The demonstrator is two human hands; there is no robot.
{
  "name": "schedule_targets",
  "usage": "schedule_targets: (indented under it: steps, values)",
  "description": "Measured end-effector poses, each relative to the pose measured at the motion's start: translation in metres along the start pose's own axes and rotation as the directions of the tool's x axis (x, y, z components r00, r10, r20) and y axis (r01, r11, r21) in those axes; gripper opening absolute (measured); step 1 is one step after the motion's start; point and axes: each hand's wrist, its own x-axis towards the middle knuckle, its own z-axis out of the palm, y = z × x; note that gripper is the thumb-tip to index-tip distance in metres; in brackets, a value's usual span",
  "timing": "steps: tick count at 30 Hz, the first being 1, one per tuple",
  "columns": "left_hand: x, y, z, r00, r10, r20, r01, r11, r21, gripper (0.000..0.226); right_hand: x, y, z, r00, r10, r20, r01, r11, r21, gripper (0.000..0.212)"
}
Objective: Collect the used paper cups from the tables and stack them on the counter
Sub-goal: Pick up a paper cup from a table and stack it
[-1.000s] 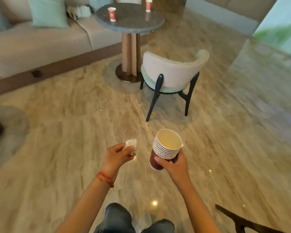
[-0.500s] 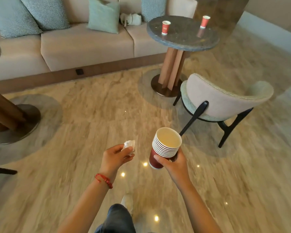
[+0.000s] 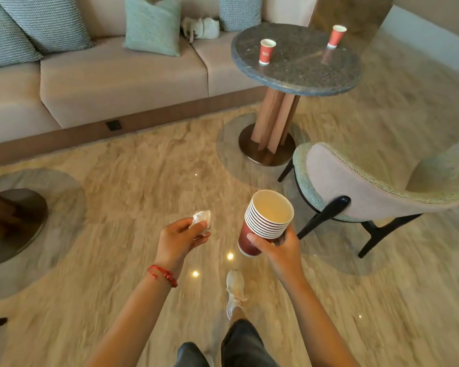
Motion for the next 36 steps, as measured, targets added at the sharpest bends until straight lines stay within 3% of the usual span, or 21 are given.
schedule_targets:
  steps: [18, 22, 29, 36]
  values:
    - [0.255, 0.149, 0.12, 0.999, 0.02, -0.042, -0.021, 0.999, -0.045, 0.008, 0.315, -0.085, 0.017, 0.998, -0.024, 0.064, 0.021, 0.999, 0.04, 0.085]
    - [0.327, 0.174, 0.129, 1.0, 0.013, -0.008, -0.013, 0.999, -0.03, 0.011, 0.384, -0.09, 0.034, 1.0, -0.005, 0.008, 0.004, 0.999, 0.052, 0.09]
    - [0.452, 0.234, 0.147, 0.996, 0.0, 0.09, -0.004, 0.999, 0.053, 0.006, 0.503, -0.114, 0.07, 0.996, -0.006, -0.093, 0.011, 0.998, 0.056, 0.074]
    - [0.546, 0.278, 0.184, 0.988, -0.04, 0.146, 0.026, 0.995, 0.095, 0.004, 0.588, -0.134, 0.077, 0.985, 0.003, -0.173, 0.012, 0.996, 0.085, 0.072]
